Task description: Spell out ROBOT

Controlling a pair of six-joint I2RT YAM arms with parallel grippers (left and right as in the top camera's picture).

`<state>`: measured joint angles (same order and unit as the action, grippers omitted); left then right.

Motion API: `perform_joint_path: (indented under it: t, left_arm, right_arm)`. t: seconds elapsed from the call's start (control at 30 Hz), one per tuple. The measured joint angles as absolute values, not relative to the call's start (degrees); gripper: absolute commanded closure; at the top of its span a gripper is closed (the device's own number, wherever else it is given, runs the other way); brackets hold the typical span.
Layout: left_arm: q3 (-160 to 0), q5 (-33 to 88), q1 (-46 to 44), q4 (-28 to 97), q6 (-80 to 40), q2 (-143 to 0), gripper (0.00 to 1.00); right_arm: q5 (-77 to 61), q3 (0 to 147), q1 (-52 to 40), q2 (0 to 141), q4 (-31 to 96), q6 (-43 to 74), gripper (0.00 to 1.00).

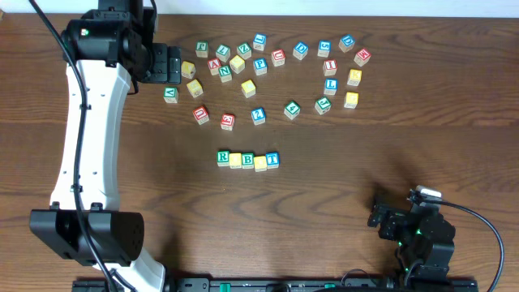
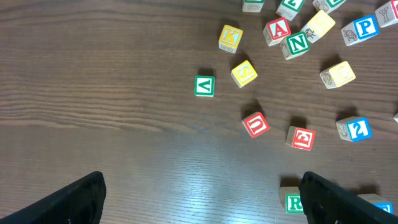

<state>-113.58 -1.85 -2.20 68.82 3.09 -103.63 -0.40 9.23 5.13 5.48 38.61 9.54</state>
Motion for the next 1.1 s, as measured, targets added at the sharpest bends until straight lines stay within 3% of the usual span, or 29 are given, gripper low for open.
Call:
perform_joint_path:
  t: [0.9, 0.97, 1.03, 1.1]
  left_arm:
    - [-113.6, -1.8, -2.2, 68.8, 3.1, -103.6, 0.02]
    - [-113.6, -1.8, -2.2, 68.8, 3.1, -103.6, 0.02]
    - [-113.6, -1.8, -2.2, 68.8, 3.1, -103.6, 0.02]
    - [-113.6, -1.8, -2.2, 68.8, 3.1, -103.6, 0.02]
  right_arm:
    - [4.6, 9.1, 5.1, 5.1, 37.3, 9.5, 0.01]
    - [5.7, 8.9, 5.1, 3.2, 33.1, 9.5, 0.01]
    - [7.4, 6.3, 5.1, 1.1, 13.8, 9.5, 0.01]
    - [7.9, 4.8, 5.1, 0.7, 3.7, 9.6, 0.01]
